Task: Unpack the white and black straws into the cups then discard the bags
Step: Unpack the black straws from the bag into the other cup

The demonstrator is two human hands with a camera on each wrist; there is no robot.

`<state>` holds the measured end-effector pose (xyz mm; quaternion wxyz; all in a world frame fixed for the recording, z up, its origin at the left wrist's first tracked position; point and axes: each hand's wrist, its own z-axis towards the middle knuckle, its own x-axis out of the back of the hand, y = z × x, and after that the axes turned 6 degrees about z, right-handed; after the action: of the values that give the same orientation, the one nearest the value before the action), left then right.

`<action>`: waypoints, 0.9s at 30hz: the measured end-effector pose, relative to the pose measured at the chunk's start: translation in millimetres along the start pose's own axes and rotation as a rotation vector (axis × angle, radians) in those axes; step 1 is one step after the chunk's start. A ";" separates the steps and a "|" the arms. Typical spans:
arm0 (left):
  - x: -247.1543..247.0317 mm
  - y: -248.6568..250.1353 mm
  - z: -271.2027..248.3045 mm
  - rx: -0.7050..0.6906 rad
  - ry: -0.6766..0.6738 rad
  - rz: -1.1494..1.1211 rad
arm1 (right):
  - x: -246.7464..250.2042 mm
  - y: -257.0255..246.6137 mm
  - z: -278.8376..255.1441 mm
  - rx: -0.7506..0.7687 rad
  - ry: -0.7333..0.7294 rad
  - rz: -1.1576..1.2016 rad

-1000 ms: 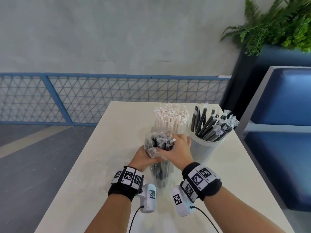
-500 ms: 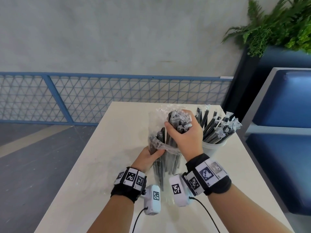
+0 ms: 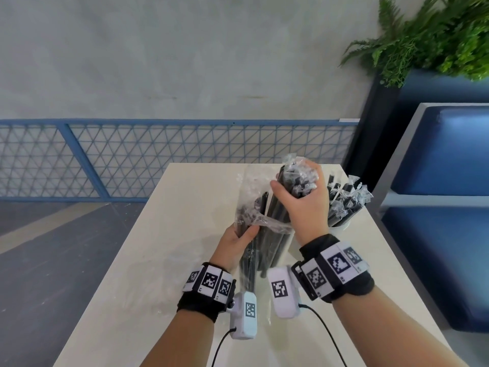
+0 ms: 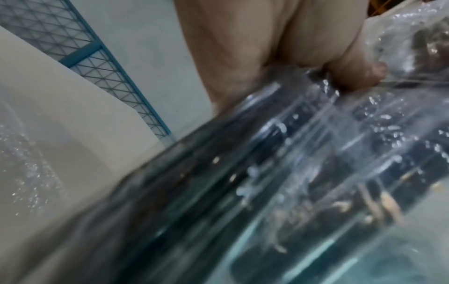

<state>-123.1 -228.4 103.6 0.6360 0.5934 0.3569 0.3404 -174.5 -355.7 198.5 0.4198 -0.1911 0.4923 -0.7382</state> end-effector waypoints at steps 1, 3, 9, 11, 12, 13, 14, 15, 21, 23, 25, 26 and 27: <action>0.2 0.3 0.8 0.001 0.003 0.015 | 0.8 -2.4 4.1 -0.006 0.010 0.015; 1.2 -2.9 1.2 0.016 0.009 0.029 | 2.3 -7.3 12.1 -0.007 0.024 0.038; 2.6 -11.6 1.1 0.071 0.027 0.024 | 8.8 -20.4 28.0 0.006 0.077 0.115; 2.6 -11.5 2.5 0.088 0.046 0.024 | 11.2 -24.0 32.4 -0.004 0.091 0.153; 2.6 -11.8 3.1 0.093 0.057 0.031 | 12.3 -25.9 34.7 -0.008 0.100 0.167; 2.6 -12.2 3.9 0.093 0.068 0.042 | 13.6 -27.1 37.3 -0.008 0.113 0.179; 2.7 -13.3 4.8 0.091 0.076 0.055 | 14.9 -28.6 39.6 -0.005 0.130 0.191; 2.8 -14.0 5.6 0.089 0.085 0.072 | 16.3 -29.1 42.1 -0.001 0.149 0.203; 1.3 -10.7 10.8 0.070 0.182 0.131 | 24.4 -22.9 51.5 -0.091 0.218 0.259; -0.4 -10.0 12.2 0.055 0.188 0.149 | 29.2 -19.0 52.9 -0.168 0.203 0.305; -3.2 -10.3 12.9 0.047 0.210 0.141 | 33.2 -15.6 50.8 -0.229 0.134 0.318; -4.8 -10.8 13.2 0.047 0.223 0.129 | 34.1 -14.1 48.1 -0.252 0.096 0.306; -6.5 -10.6 13.0 0.044 0.233 0.116 | 34.3 -12.7 44.6 -0.269 0.066 0.290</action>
<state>-115.2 -241.2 93.9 0.5563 0.5832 0.4008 0.4356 -168.6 -406.6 225.0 0.4763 -0.1481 0.6222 -0.6034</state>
